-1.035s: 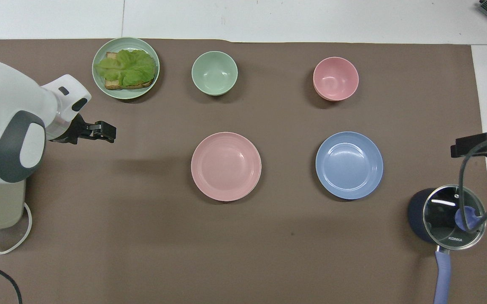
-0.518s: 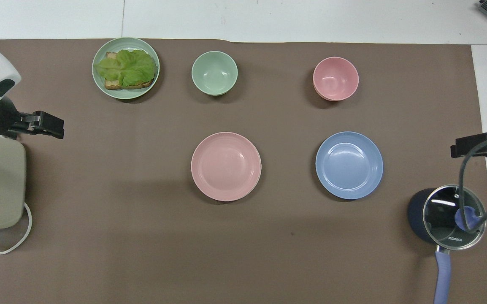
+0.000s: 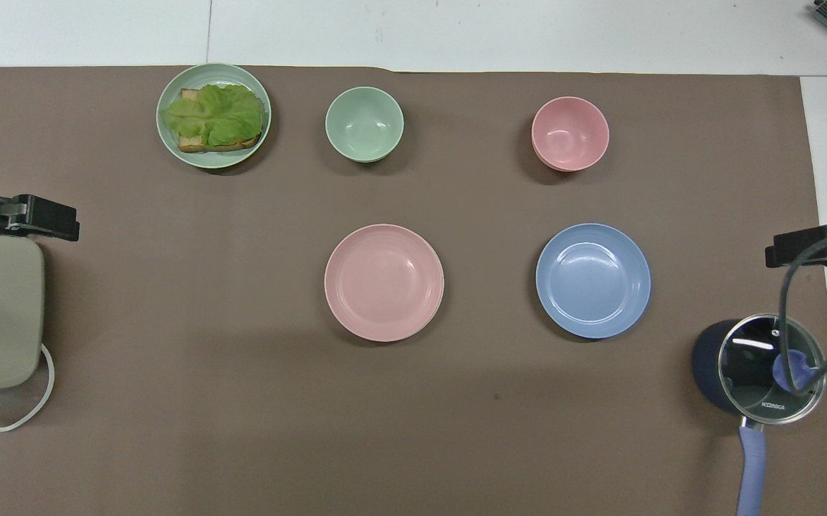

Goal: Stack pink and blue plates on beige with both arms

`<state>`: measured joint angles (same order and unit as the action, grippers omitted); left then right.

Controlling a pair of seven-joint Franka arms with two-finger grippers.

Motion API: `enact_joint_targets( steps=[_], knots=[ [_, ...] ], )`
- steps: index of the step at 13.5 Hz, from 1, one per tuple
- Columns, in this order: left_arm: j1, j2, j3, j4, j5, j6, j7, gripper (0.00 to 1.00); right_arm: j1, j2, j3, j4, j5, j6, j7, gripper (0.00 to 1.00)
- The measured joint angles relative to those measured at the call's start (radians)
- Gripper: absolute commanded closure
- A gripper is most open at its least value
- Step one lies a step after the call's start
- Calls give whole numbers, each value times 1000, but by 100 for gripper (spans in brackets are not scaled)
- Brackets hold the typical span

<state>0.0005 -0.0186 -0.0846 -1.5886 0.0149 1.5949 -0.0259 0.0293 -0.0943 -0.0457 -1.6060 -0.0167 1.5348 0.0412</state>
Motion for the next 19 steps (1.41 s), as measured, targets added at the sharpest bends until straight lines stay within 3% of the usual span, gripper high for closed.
enact_joint_targets(
  steps=[11,19],
  knots=[
    [2,1,0,0,0,0,0,0,-19,0,-16,-2,0,14,-12,0],
    [3,1,0,0,0,0,0,0,-19,39,-16,-158,0,218,-20,0]
  ],
)
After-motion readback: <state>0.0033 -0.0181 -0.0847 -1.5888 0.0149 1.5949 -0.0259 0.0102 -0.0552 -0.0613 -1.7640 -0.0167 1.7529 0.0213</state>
